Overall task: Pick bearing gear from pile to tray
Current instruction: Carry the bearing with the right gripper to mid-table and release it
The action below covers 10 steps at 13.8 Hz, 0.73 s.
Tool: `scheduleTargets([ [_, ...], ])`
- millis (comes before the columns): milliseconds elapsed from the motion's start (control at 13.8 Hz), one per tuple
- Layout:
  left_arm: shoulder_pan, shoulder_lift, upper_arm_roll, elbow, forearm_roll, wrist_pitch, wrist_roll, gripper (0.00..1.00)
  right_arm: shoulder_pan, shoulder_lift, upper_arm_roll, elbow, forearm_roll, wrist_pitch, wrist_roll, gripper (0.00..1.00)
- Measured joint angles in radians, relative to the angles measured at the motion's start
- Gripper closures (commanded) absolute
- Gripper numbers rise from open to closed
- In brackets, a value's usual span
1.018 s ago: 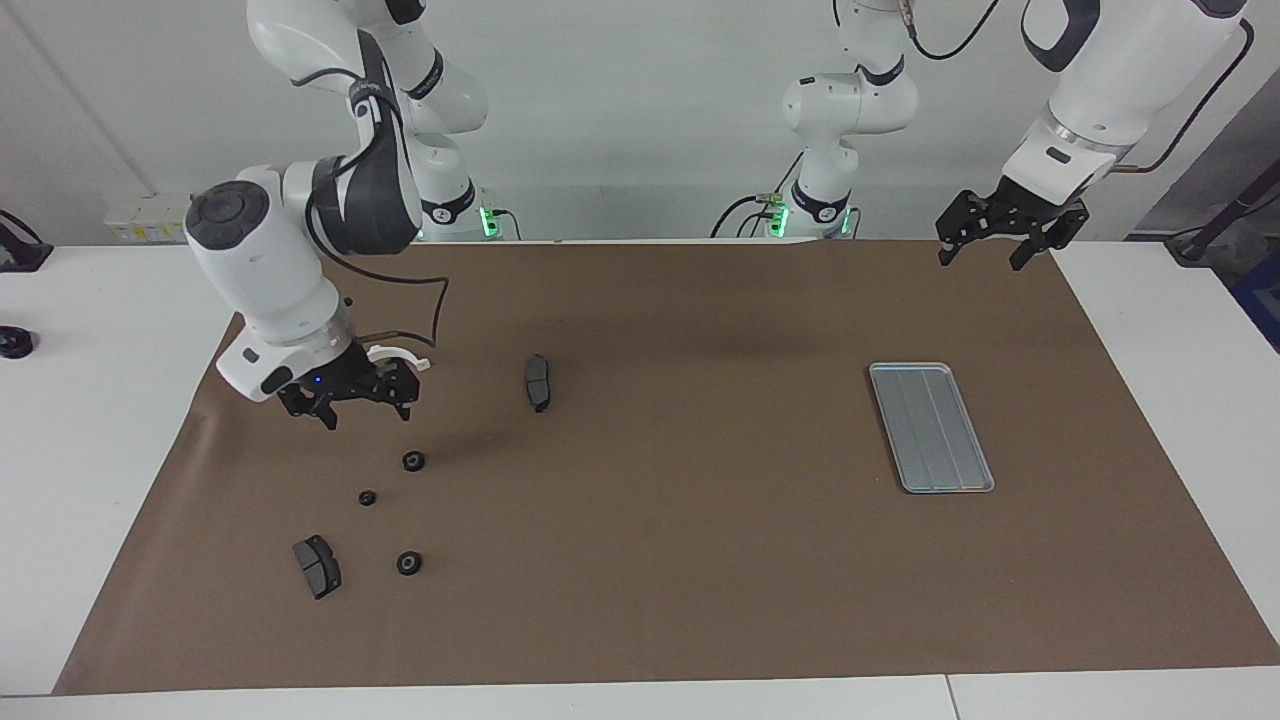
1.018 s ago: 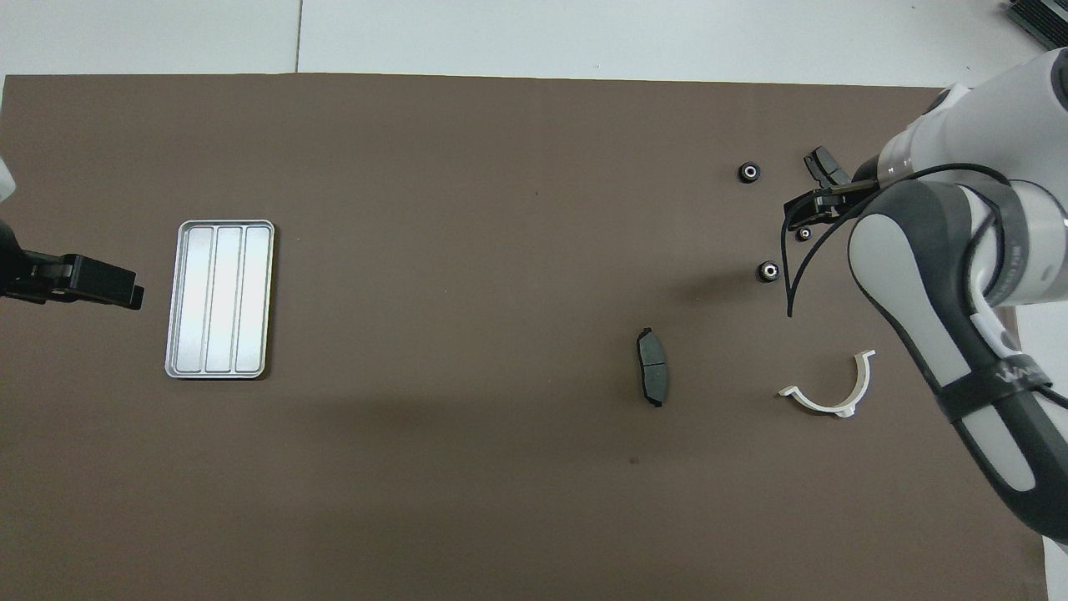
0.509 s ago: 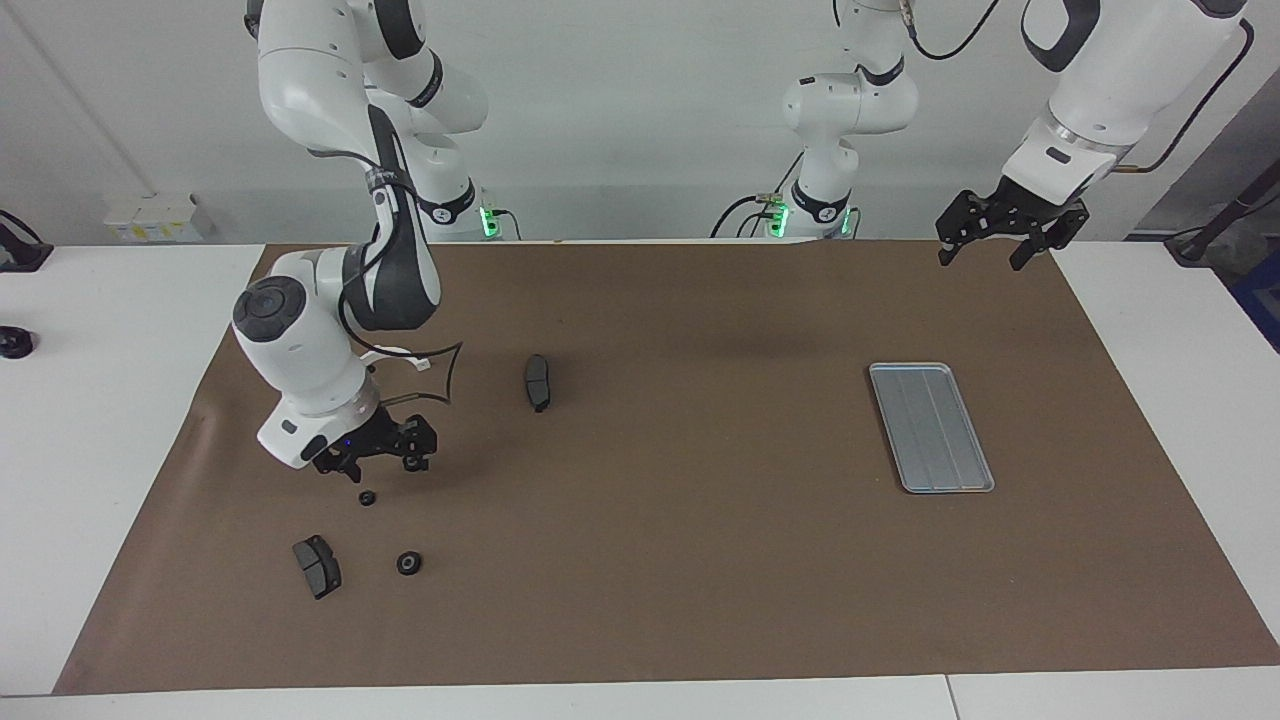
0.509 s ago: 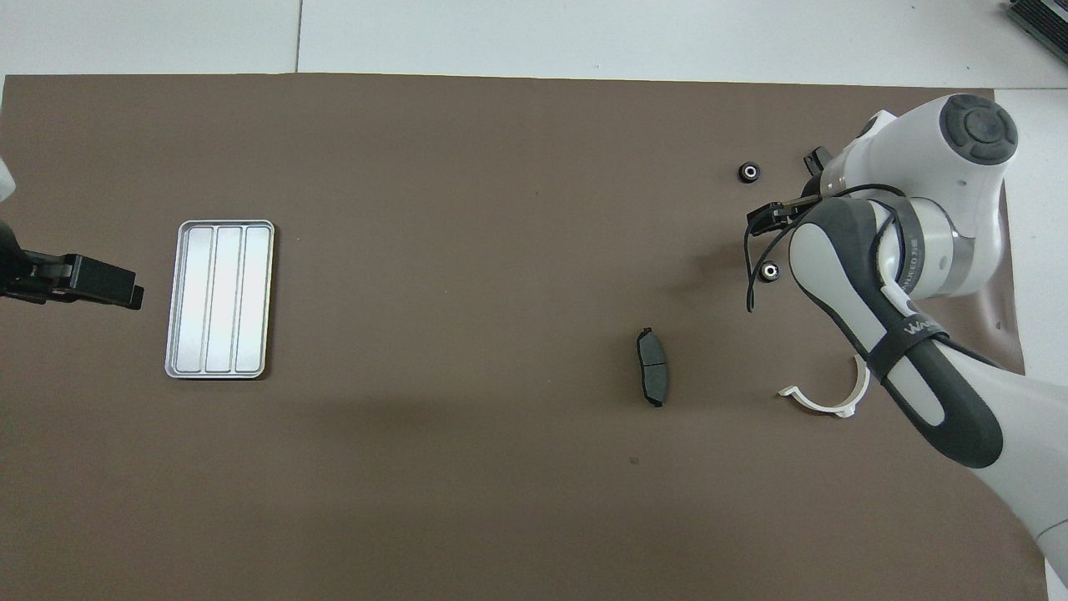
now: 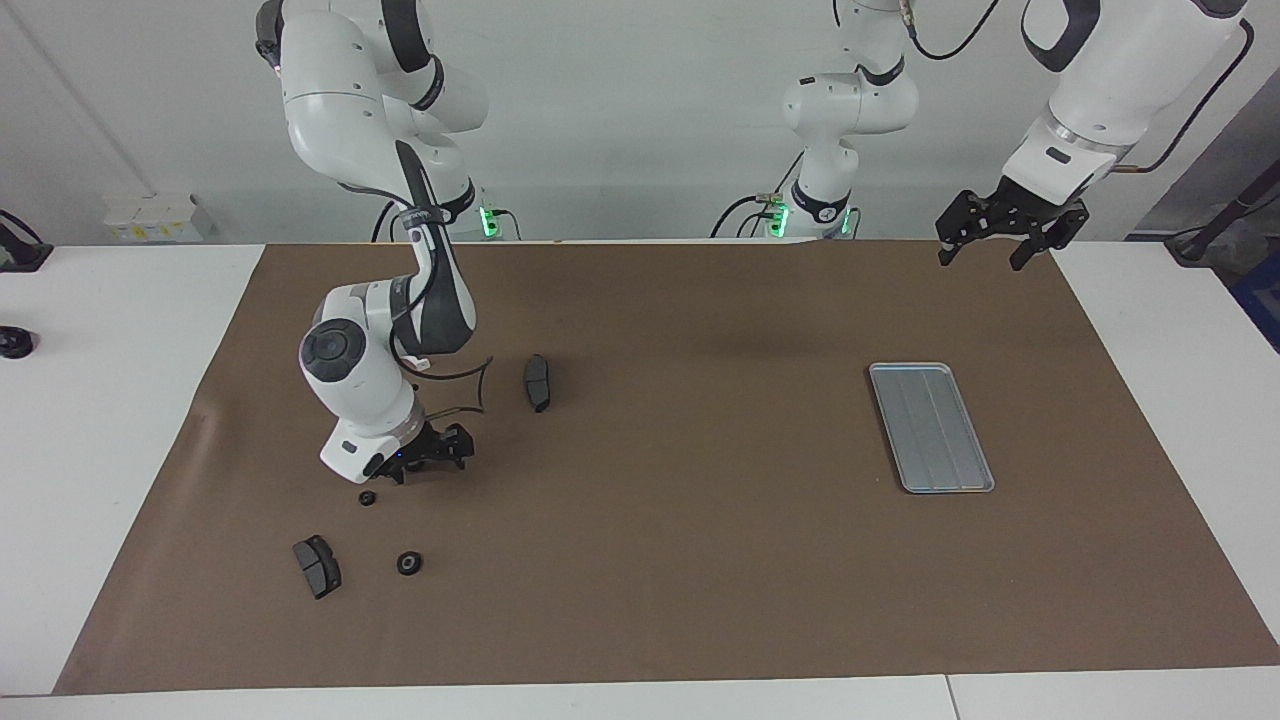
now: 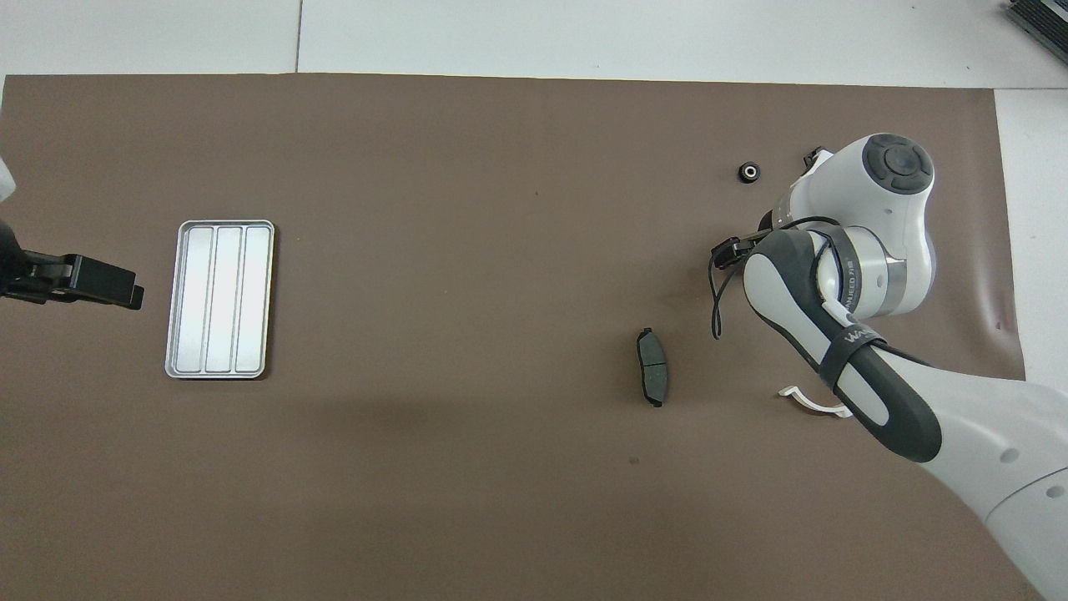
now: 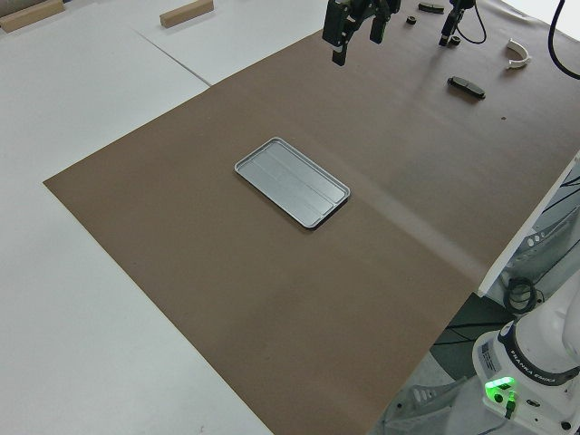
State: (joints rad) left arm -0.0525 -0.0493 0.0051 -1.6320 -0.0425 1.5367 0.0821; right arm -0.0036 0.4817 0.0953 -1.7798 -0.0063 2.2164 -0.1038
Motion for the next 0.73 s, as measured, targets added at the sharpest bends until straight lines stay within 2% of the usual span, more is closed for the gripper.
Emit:
scheduleTargets([
  [218, 0.0, 0.0, 0.0, 0.0, 0.0, 0.0, 0.0, 0.0, -0.01, -0.004, -0.004, -0.012, -0.02, -0.003, 0.0, 0.15],
  [727, 0.0, 0.0, 0.0, 0.0, 0.0, 0.0, 0.0, 0.0, -0.012, -0.018, -0.005, -0.017, -0.054, -0.038, 0.0, 0.5],
])
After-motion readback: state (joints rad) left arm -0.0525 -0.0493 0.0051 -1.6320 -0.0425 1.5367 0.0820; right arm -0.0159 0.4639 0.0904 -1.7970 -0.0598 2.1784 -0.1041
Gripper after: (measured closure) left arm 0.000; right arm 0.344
